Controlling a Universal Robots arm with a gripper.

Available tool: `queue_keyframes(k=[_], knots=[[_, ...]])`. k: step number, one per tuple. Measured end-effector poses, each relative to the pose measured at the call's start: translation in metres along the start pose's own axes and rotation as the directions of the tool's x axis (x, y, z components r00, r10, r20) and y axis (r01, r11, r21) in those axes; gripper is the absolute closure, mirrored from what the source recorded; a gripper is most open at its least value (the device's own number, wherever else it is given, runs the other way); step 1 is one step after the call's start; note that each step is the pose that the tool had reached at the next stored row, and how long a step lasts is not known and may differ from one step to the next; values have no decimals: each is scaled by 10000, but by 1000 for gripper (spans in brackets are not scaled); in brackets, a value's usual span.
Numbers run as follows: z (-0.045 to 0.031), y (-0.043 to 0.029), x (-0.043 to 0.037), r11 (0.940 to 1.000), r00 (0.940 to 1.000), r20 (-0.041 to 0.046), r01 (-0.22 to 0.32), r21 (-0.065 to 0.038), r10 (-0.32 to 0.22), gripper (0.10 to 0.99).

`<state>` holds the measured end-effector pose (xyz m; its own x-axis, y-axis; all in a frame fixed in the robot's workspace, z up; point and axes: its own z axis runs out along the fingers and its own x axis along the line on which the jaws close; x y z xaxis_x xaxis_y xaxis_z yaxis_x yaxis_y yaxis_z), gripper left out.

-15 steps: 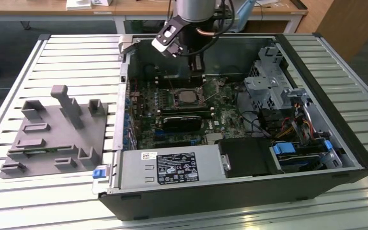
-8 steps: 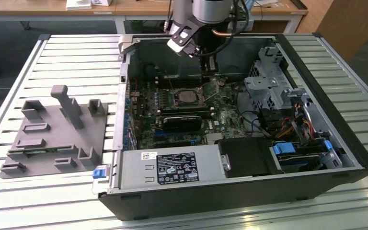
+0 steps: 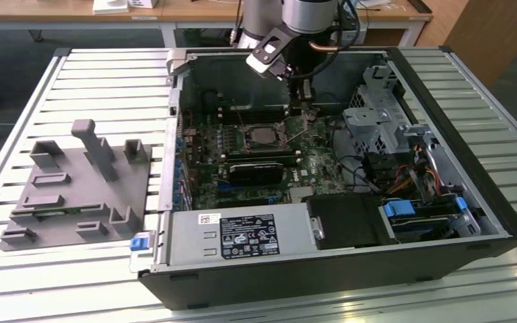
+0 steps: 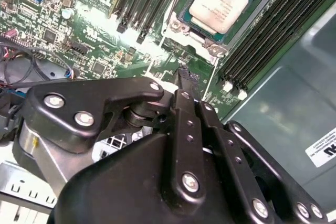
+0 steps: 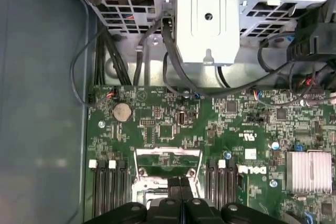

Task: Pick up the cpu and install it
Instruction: 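Close the cpu cover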

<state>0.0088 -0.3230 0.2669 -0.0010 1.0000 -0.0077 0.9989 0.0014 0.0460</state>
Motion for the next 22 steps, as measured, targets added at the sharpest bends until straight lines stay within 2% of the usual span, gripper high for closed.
queue_keyframes(k=[4,10,16,22], knots=[[27,93,11,10000,10000,2,1,56,-1,980],[52,149,21,10000,10000,-3,48,56,-48,980],[87,289,66,10000,10000,-3,51,57,-51,980],[137,390,89,10000,10000,-2,51,59,-51,980]])
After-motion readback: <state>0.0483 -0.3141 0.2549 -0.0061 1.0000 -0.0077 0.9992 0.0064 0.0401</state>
